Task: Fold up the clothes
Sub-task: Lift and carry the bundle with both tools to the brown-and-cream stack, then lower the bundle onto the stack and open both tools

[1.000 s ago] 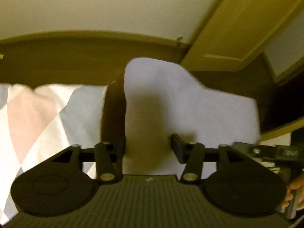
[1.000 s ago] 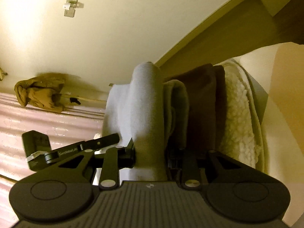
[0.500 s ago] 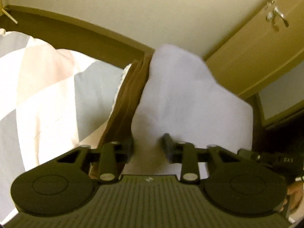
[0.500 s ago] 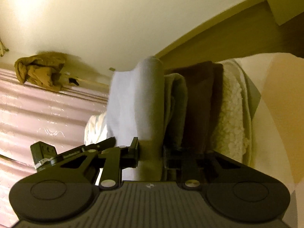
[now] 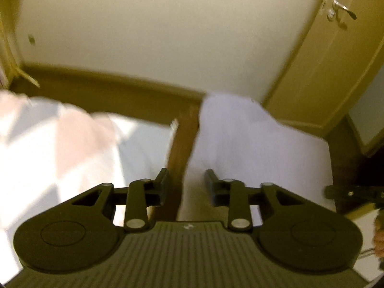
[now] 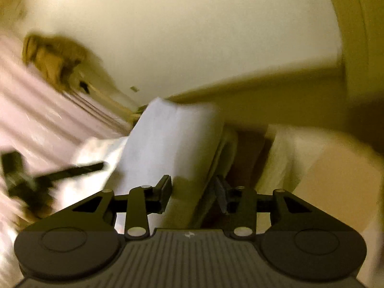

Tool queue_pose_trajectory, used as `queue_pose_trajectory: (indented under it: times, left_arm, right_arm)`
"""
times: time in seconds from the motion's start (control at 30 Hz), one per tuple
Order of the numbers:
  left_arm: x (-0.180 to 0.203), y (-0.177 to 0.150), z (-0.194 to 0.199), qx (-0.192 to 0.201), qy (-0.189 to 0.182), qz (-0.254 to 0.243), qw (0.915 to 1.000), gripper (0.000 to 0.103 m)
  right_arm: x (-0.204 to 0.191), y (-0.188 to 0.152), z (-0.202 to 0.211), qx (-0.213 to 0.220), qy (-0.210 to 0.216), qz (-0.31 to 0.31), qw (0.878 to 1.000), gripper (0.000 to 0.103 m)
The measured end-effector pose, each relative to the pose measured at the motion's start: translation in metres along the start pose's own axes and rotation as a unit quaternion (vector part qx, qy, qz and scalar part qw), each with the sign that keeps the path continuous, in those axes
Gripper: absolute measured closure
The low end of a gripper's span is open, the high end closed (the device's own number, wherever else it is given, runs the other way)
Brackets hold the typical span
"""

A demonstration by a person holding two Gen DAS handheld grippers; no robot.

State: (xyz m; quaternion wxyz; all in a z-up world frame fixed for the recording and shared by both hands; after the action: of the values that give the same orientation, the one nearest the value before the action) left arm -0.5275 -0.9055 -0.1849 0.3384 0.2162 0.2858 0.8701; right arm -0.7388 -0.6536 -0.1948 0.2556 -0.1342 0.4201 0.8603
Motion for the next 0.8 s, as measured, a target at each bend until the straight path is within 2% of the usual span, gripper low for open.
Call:
queue_pose_trajectory:
  times: [0.07,0.13,0.27,0.3,0.33,0.37,0.5,0.63,0.8]
  left_arm:
    - [0.006,0.0,0.011,0.022,0.01,-0.021,0.9995,0.081]
    - [0.015,-0.007,0.017,0.034,0.01,-0.045,0.9984,0.084]
    - [0.025,-0.034,0.004,0.032,0.005,-0.056,0.9979,0.085]
    - [0.027,-0.041,0.0,0.031,0.006,-0.06,0.9977,0.085]
    - [0.03,-0.049,-0.005,0.036,0.013,-0.069,0.9969,0.085]
    - [0.032,-0.056,-0.01,0.043,0.02,-0.08,0.9956,0.084]
    - [0.028,-0.073,-0.023,0.053,0.011,-0.068,0.9962,0.076]
    - [0.027,-0.08,-0.021,0.065,0.026,-0.05,0.9963,0.075]
    - [0.043,-0.074,-0.001,0.079,0.053,-0.044,0.9945,0.08]
  right_arm:
    - [-0.014,0.008,0.014,0.047,-0.044,0.099,0.993,0.066]
    - [-0.03,0.004,0.016,0.068,-0.03,0.181,0.981,0.066]
    - [-0.051,-0.018,0.001,0.045,0.028,0.276,0.96,0.066]
    - [-0.051,-0.027,-0.002,0.039,0.034,0.295,0.954,0.065]
    - [-0.049,-0.038,-0.005,0.033,0.035,0.317,0.947,0.059]
    - [-0.045,-0.049,-0.009,0.028,0.032,0.339,0.94,0.059]
    - [-0.024,-0.078,-0.021,0.054,0.044,0.397,0.915,0.058]
    - [-0.018,-0.077,-0.022,0.057,0.056,0.412,0.908,0.057]
    - [-0.019,-0.059,-0.002,0.077,0.06,0.386,0.918,0.059]
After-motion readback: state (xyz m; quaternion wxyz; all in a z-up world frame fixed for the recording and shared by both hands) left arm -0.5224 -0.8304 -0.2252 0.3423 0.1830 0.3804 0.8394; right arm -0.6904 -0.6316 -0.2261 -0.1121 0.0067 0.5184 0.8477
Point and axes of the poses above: each gripper's, at about its wrist camera, not at the fingertips, and z roughly against the way its jaws point, x to its right, y to its top, the point moved 4 cm from there along -z, roughly the way its jaws point, and after that the axes turned 4 degrees about z, right-handed, at the moved point
